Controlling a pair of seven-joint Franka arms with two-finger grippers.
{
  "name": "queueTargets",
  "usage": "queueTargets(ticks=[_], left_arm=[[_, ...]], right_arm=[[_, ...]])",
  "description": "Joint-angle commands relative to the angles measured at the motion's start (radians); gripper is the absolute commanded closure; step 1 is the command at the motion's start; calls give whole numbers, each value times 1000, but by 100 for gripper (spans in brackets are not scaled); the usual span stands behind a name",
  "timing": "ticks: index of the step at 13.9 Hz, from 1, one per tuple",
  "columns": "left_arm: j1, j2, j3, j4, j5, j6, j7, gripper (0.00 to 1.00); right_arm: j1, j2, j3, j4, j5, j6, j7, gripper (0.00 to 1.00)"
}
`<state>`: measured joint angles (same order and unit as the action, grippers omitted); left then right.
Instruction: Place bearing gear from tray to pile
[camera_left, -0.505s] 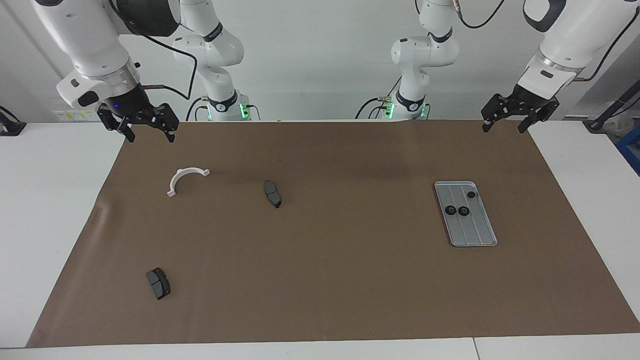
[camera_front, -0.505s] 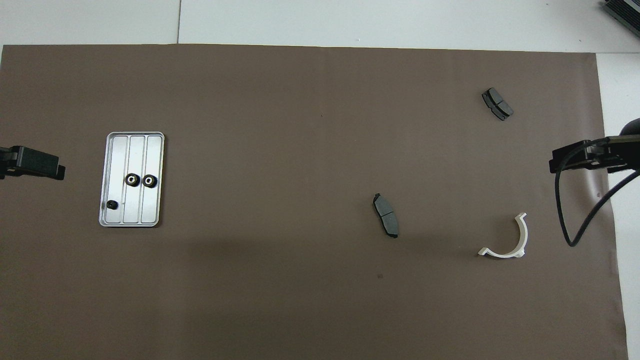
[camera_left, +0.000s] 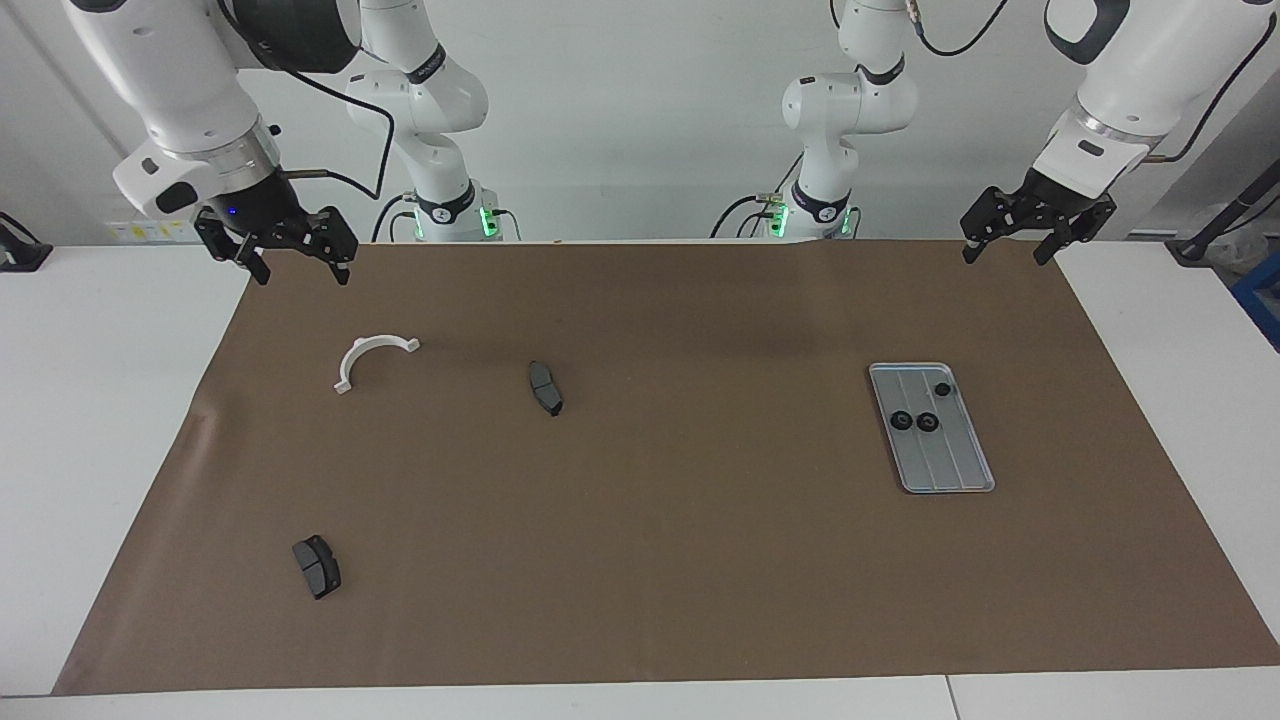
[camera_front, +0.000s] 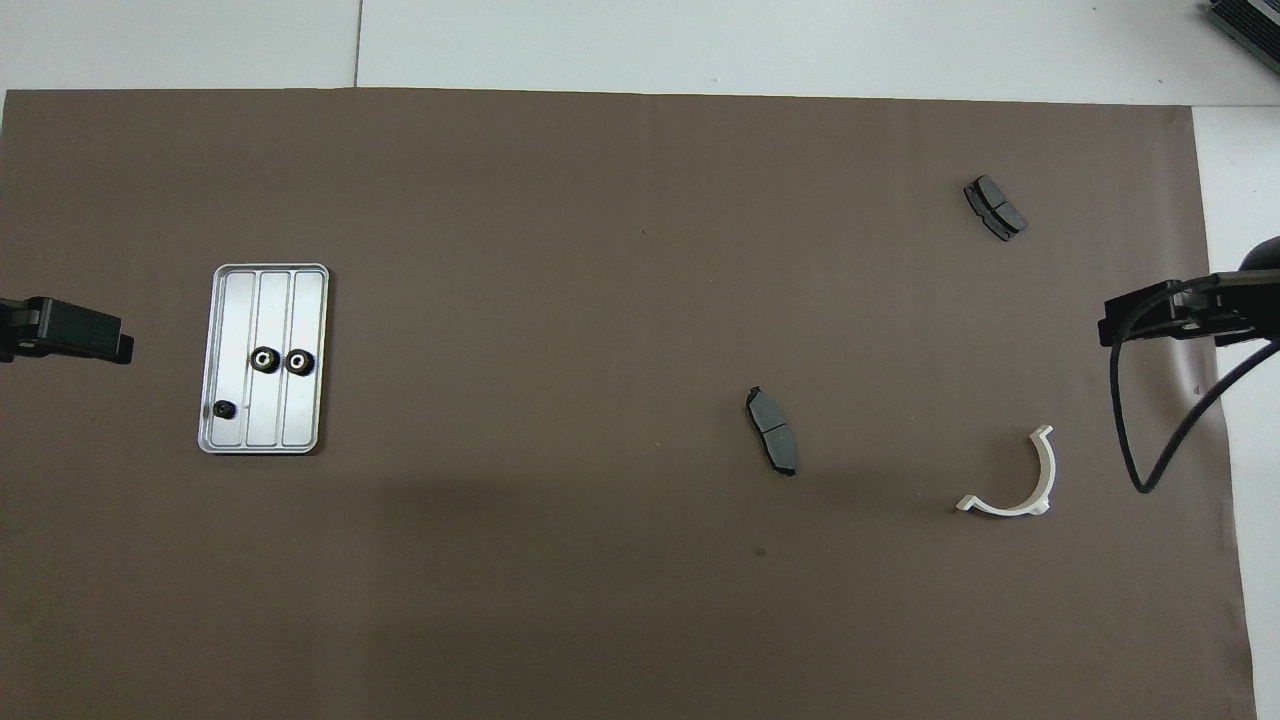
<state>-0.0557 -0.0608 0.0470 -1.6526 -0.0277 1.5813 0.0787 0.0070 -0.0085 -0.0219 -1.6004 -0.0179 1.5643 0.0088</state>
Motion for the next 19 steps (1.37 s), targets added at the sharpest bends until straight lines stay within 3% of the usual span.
queueTargets(ticks=[1, 3, 5, 6, 9, 11, 16, 19], left_arm=[[-4, -100, -2, -217, 6, 179, -7, 0], [5, -97, -2, -295, 8, 224, -2, 0], [8, -79, -2, -376, 8, 361, -2, 0], [8, -35, -2, -391, 8, 415, -2, 0], [-7, 71, -4, -403, 8, 523, -2, 0], [-10, 88, -6, -446, 8, 621, -2, 0], [-15, 196, -7, -429, 5, 713, 1, 0], [-30, 205, -9, -432, 5, 730, 9, 0]], right_arm=[[-5, -8, 5, -10, 16, -9, 10, 0], [-5, -8, 5, -9, 16, -9, 10, 0], [-5, -8, 5, -10, 16, -9, 10, 0], [-5, -8, 5, -10, 16, -10, 10, 0], [-5, -8, 7, -10, 16, -9, 10, 0], [-5, -8, 7, -10, 16, -9, 10, 0], [-5, -8, 5, -10, 16, -9, 10, 0], [-5, -8, 5, -10, 16, -9, 10, 0]])
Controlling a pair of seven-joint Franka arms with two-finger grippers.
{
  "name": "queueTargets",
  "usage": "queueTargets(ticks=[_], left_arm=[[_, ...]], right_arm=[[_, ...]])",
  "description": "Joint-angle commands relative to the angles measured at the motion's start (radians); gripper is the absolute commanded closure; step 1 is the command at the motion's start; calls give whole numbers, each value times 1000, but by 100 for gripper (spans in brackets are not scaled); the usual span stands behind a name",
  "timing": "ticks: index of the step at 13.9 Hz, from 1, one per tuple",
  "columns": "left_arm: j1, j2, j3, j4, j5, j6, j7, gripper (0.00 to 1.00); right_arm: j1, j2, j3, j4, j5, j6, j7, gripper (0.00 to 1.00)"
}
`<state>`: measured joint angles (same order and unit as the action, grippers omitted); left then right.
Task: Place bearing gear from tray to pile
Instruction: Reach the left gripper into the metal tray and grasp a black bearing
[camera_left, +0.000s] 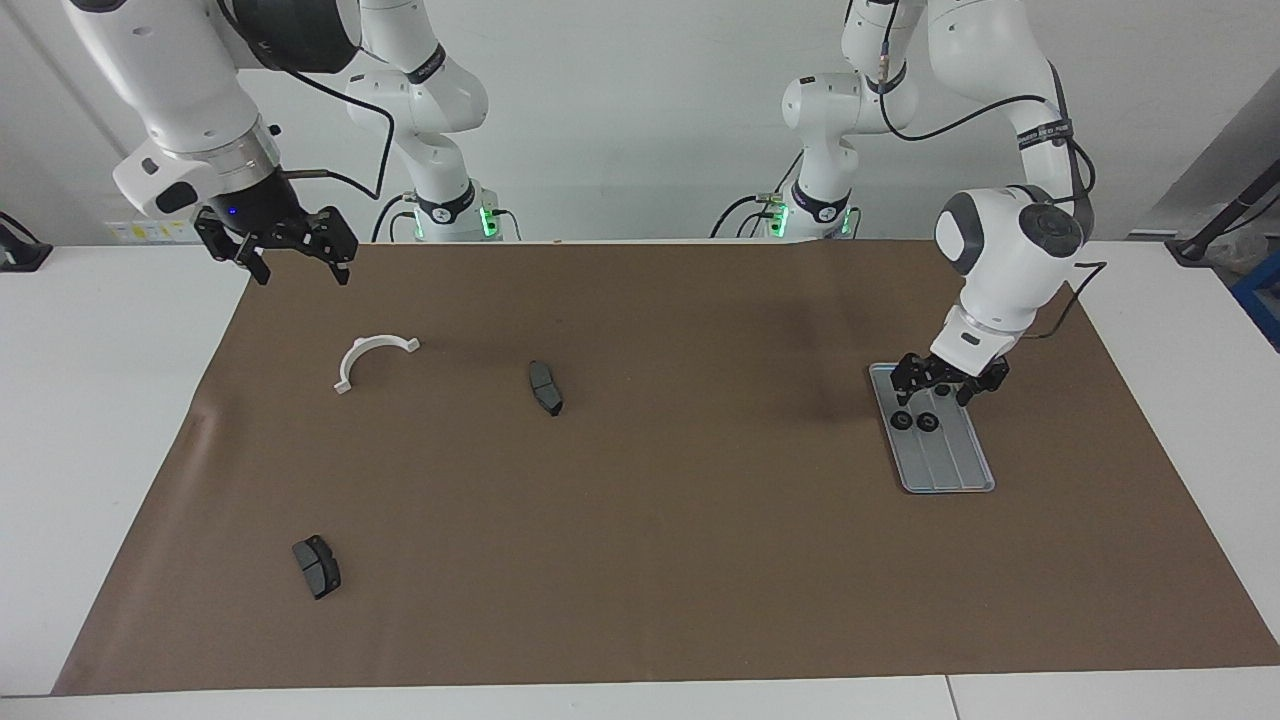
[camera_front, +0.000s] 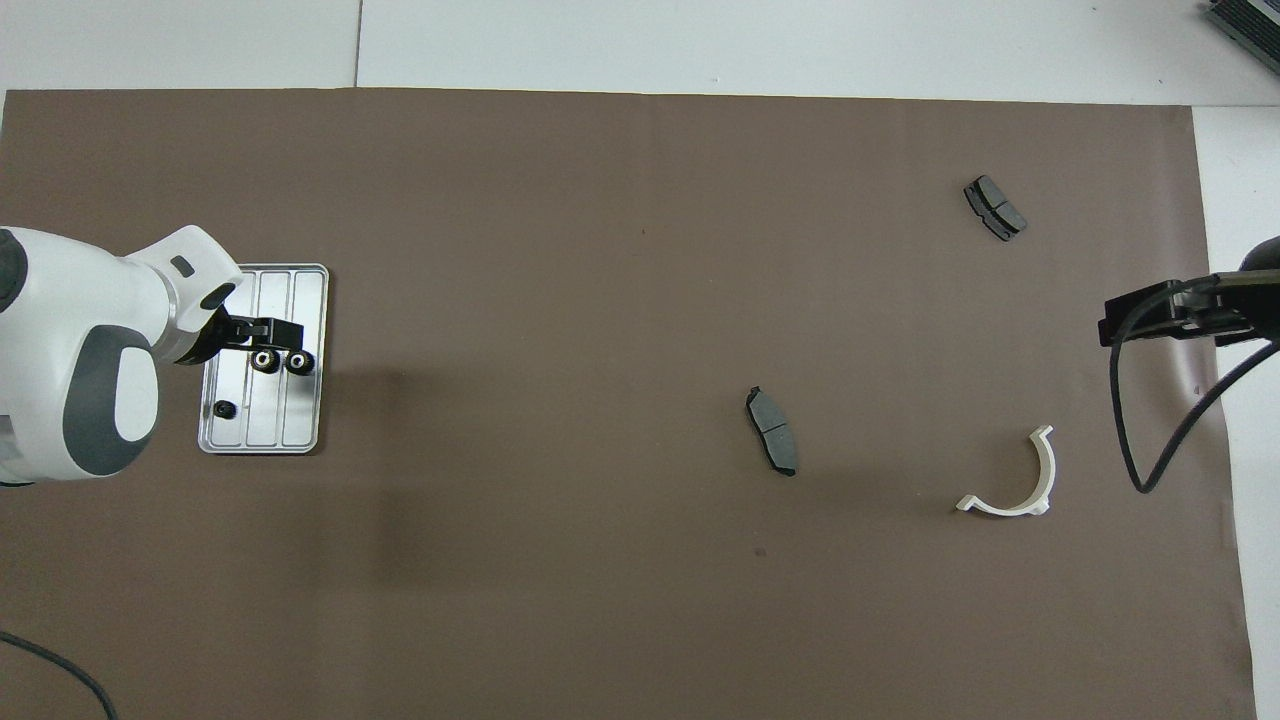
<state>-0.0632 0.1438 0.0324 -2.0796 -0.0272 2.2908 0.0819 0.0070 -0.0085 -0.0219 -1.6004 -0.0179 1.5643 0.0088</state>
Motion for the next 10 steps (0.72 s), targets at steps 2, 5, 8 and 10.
queueTargets(ticks=[2, 5, 8, 10], left_arm=[[-47, 2, 7, -7, 1, 32, -4, 0], [-50, 29, 7, -5, 1, 41, -2, 0], [-50, 43, 7, -14, 1, 39, -5, 7], [-49, 42, 7, -16, 1, 29, -48, 12]], right_arm=[[-5, -8, 5, -10, 16, -10, 10, 0], [-5, -8, 5, -10, 16, -9, 10, 0], [-5, -8, 7, -10, 16, -9, 10, 0], [-5, -8, 5, -10, 16, -9, 10, 0]])
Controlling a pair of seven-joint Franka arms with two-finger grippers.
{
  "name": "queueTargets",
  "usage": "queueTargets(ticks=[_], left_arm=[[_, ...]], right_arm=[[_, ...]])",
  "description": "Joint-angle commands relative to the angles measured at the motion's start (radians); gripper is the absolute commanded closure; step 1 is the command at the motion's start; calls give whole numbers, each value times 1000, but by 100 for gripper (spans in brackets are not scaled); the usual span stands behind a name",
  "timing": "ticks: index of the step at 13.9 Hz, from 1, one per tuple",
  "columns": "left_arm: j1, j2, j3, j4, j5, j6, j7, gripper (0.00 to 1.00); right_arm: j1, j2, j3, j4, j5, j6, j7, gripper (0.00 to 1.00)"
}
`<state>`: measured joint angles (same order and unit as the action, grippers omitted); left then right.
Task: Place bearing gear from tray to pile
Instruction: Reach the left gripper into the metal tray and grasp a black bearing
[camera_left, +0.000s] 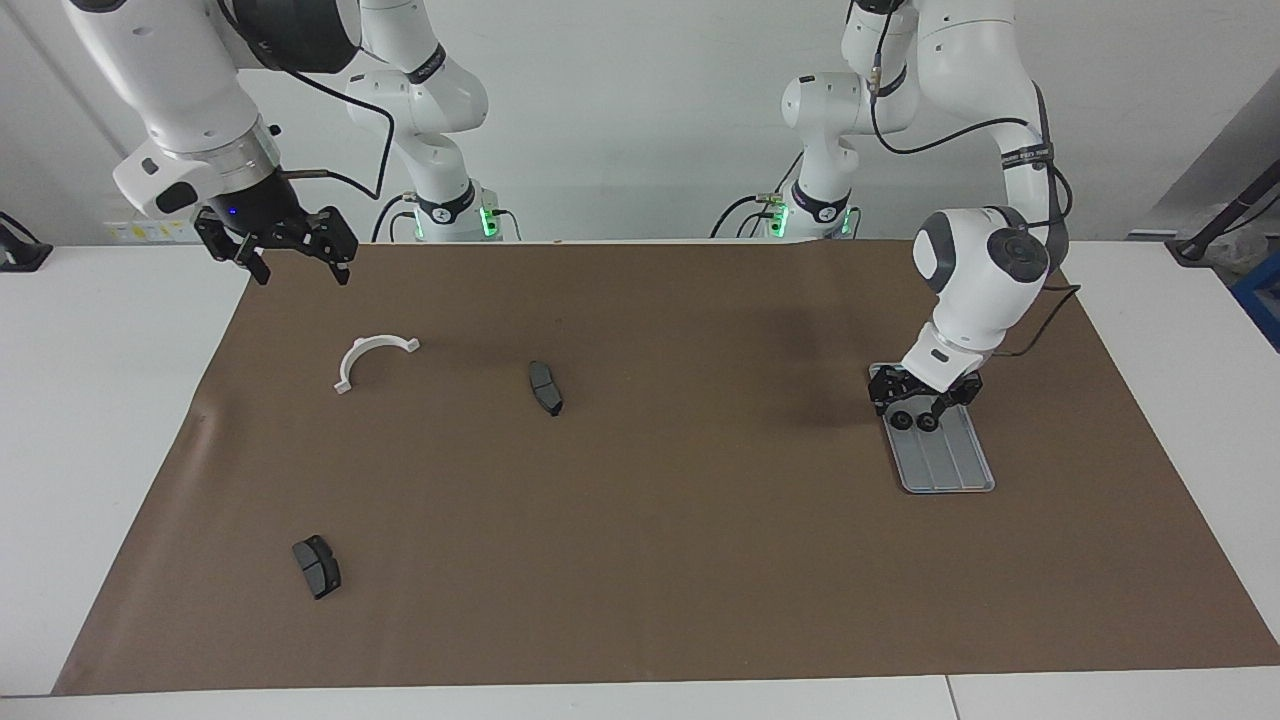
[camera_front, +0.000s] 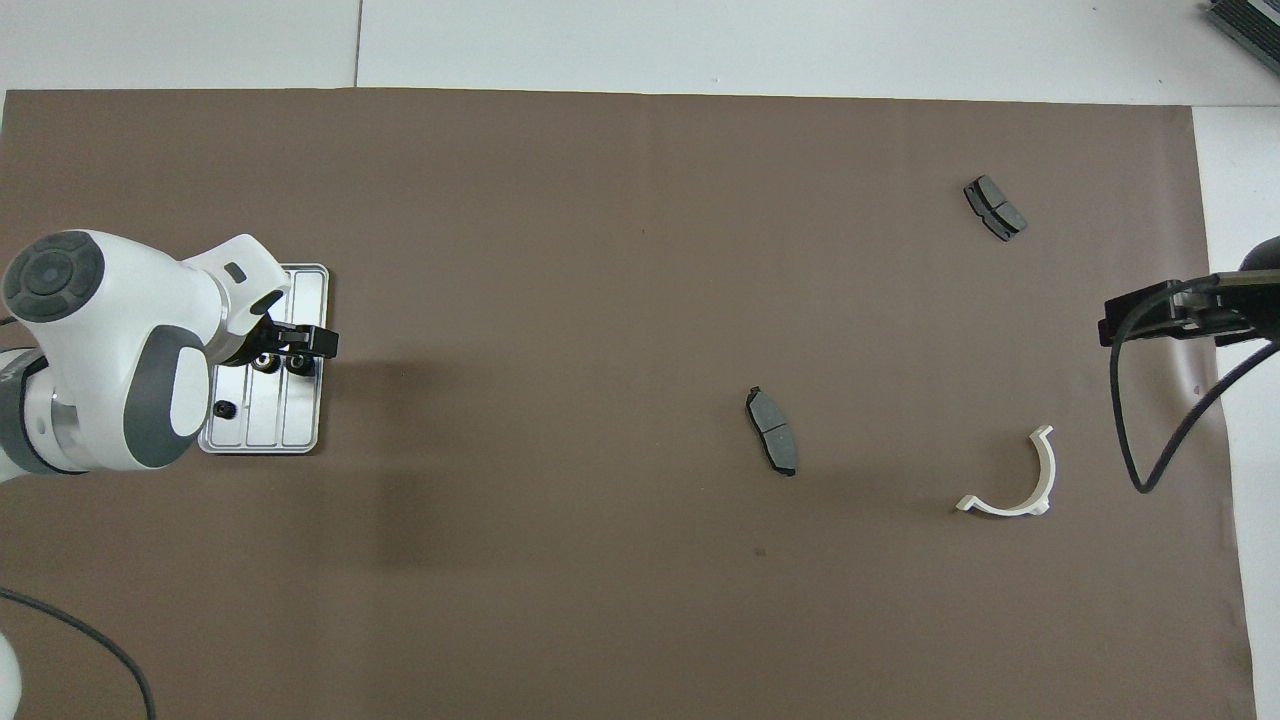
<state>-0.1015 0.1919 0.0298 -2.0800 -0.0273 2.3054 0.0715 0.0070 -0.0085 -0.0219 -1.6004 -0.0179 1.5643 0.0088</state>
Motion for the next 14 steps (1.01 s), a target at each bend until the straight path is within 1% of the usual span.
queueTargets(ticks=[1, 4, 7, 10, 12, 14], left_arm=[[-9, -6, 9, -15, 0, 14, -102, 15], [-12, -6, 10, -15, 0, 22, -292, 20], [-6, -6, 10, -22, 0, 31, -510, 28], [-12, -14, 10, -52, 0, 40, -675, 34], [-12, -20, 10, -90, 0, 101, -767, 38], [-7, -25, 10, -129, -2, 158, -791, 41]], right_arm=[[-5, -8, 7, -10, 16, -9, 10, 0], [-5, -8, 5, -10, 16, -10, 10, 0], [-5, -8, 5, -10, 16, -9, 8, 0], [-5, -8, 5, -10, 16, -9, 10, 0], [-5, -8, 7, -10, 16, -10, 10, 0], [-5, -8, 7, -10, 16, -10, 10, 0]])
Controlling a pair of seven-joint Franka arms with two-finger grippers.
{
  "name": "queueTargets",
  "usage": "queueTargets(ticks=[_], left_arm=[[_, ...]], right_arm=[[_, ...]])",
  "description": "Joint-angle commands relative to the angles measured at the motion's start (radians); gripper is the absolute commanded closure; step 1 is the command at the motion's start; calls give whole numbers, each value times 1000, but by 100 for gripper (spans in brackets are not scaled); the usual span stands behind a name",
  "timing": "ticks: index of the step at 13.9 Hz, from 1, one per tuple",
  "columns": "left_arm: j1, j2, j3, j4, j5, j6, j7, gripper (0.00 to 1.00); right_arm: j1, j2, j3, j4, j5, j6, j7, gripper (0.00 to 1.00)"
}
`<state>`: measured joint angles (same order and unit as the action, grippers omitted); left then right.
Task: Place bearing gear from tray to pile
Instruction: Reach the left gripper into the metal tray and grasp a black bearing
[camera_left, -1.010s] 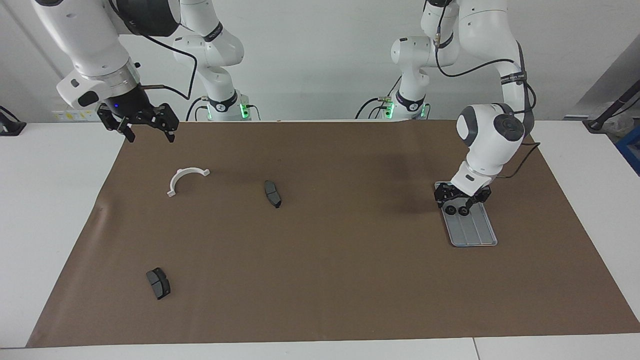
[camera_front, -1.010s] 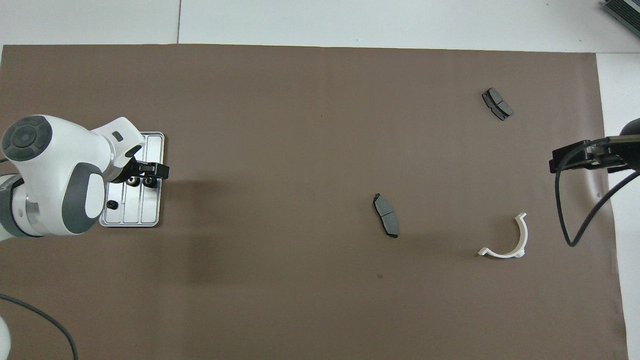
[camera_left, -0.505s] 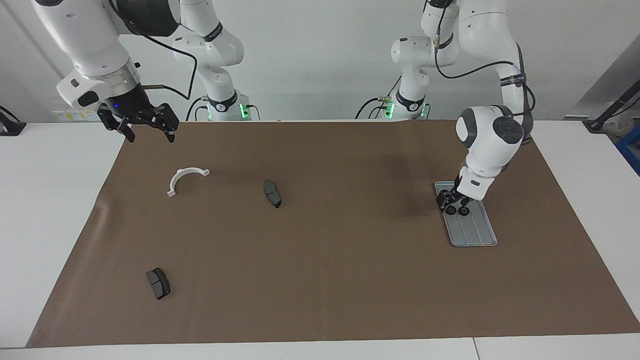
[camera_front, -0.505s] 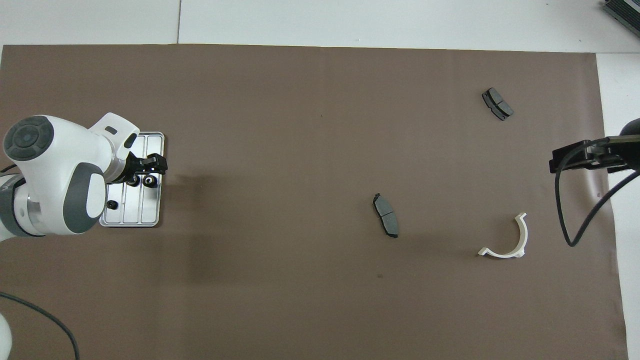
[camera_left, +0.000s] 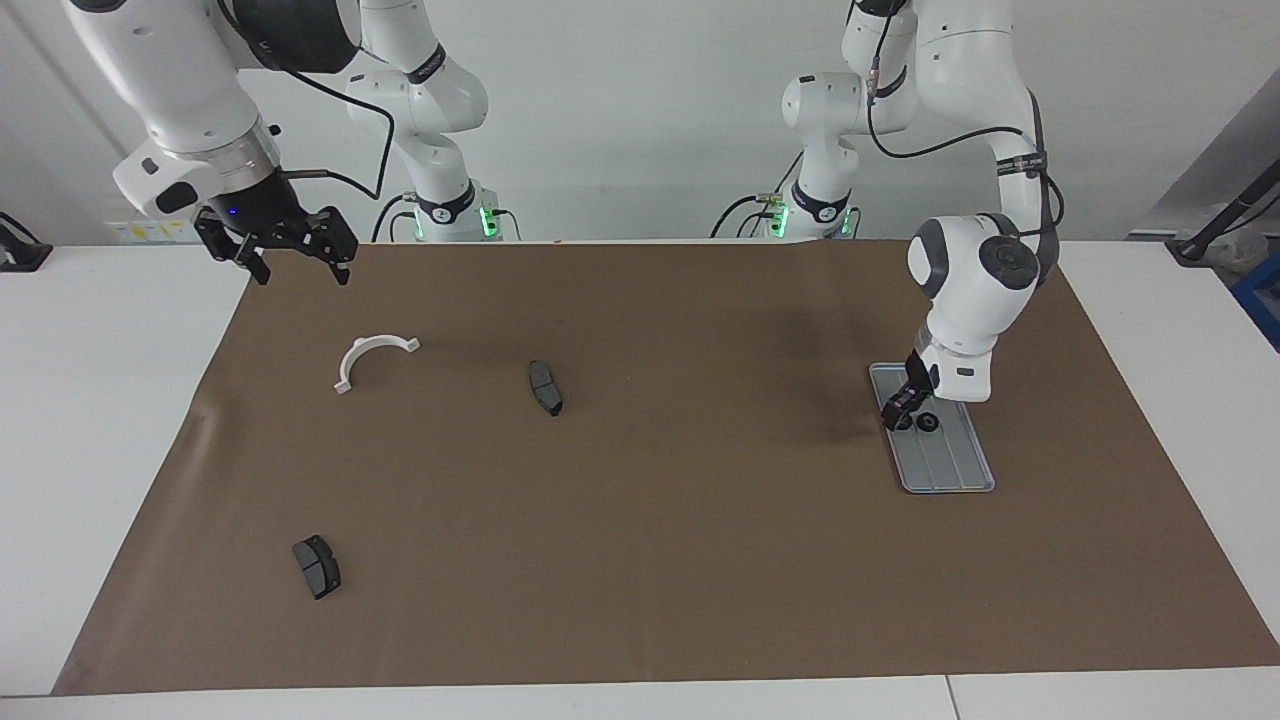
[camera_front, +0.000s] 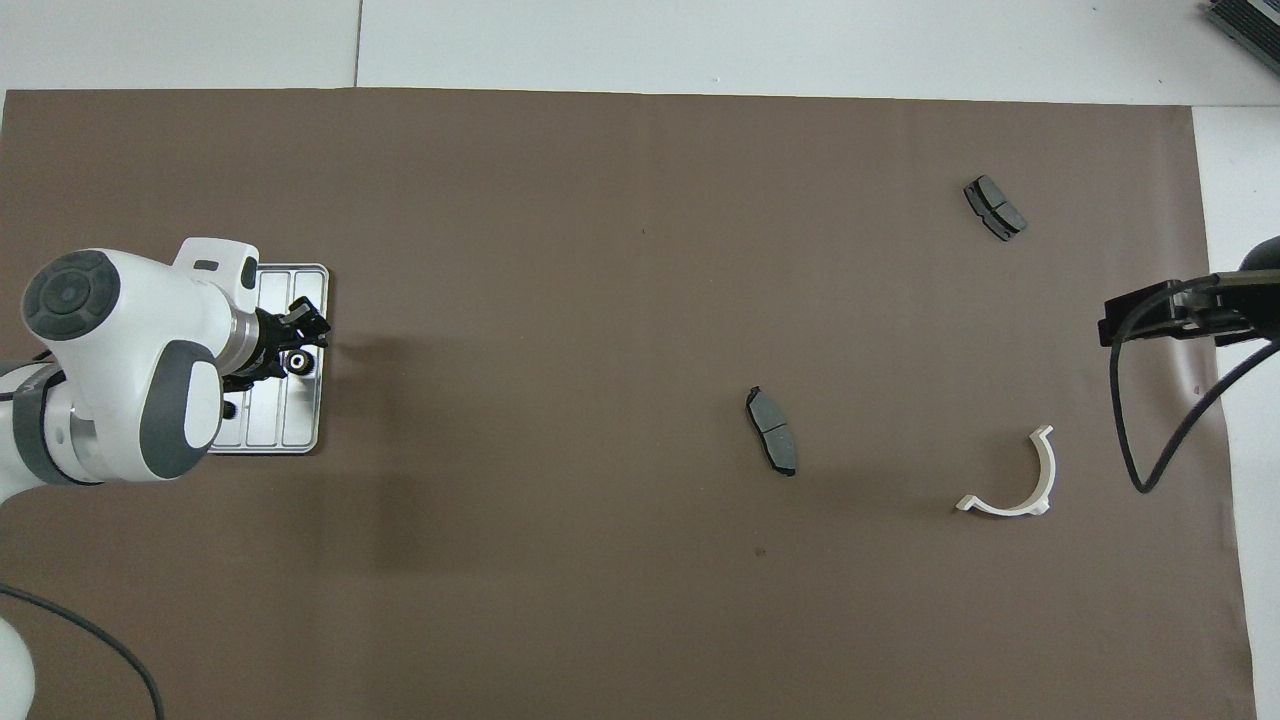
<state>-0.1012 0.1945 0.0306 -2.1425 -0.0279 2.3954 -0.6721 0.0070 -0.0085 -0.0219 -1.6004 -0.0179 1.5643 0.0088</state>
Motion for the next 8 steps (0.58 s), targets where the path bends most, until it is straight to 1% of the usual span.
queueTargets(ticks=[1, 5, 8], left_arm=[[-3, -32, 9, -77, 0, 74, -50, 42], [0, -35, 9, -86, 0, 70, -105, 46], [0, -35, 9, -88, -1, 70, -136, 53]], right_arm=[[-5, -8, 5, -10, 16, -10, 10, 0], [-5, -8, 5, -10, 16, -10, 10, 0], [-5, -8, 5, -9, 16, -9, 10, 0]])
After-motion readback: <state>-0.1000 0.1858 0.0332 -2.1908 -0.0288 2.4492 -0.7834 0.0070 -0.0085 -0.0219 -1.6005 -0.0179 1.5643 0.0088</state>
